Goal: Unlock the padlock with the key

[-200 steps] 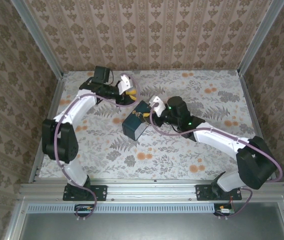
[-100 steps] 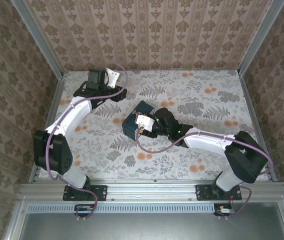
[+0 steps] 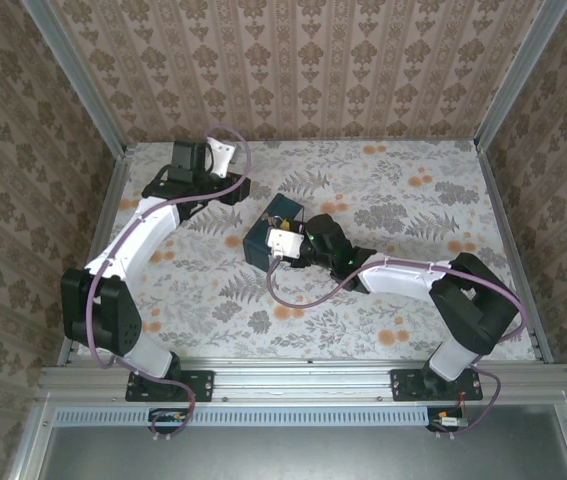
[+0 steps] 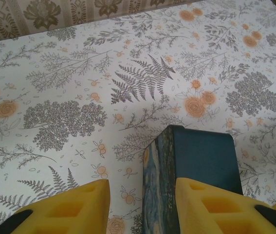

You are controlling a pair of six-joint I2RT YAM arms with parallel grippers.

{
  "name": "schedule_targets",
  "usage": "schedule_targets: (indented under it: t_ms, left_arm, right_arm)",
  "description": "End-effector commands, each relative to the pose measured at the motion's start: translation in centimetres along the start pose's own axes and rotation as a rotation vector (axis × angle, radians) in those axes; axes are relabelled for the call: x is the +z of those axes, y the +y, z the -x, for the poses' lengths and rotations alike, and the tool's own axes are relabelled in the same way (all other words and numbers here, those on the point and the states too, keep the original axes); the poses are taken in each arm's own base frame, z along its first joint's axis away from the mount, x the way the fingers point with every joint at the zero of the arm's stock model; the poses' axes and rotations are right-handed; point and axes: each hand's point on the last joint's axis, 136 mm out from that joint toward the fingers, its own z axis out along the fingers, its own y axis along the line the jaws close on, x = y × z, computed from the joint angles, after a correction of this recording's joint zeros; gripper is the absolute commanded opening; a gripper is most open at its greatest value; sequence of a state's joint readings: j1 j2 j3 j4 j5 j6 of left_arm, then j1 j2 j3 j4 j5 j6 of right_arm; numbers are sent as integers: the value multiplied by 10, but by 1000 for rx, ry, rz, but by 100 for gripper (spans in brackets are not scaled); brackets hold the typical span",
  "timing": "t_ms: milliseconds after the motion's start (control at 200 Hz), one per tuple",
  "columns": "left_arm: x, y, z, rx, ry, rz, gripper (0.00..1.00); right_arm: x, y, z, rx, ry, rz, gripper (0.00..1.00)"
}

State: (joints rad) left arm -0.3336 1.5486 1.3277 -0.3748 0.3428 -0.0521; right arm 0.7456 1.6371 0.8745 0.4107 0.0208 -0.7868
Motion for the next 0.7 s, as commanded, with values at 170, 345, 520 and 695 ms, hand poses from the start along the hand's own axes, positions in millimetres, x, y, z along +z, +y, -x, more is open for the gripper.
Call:
schedule_targets:
  t_ms: [170, 345, 520, 695]
  left_arm:
    - [5, -22, -32, 67, 149, -41, 38]
    - [17, -14, -62, 54, 241, 0, 39]
    - [24, -11, -83, 30, 300, 5, 39]
    - [30, -18, -101, 25, 337, -27, 37]
  right_arm:
    - [10, -21, -8, -30, 39, -27, 42]
    - [12, -29, -3, -19, 23, -19, 37]
    - [13, -33, 5, 10, -3, -20, 35]
    - [18, -35, 1, 58, 20, -6, 31]
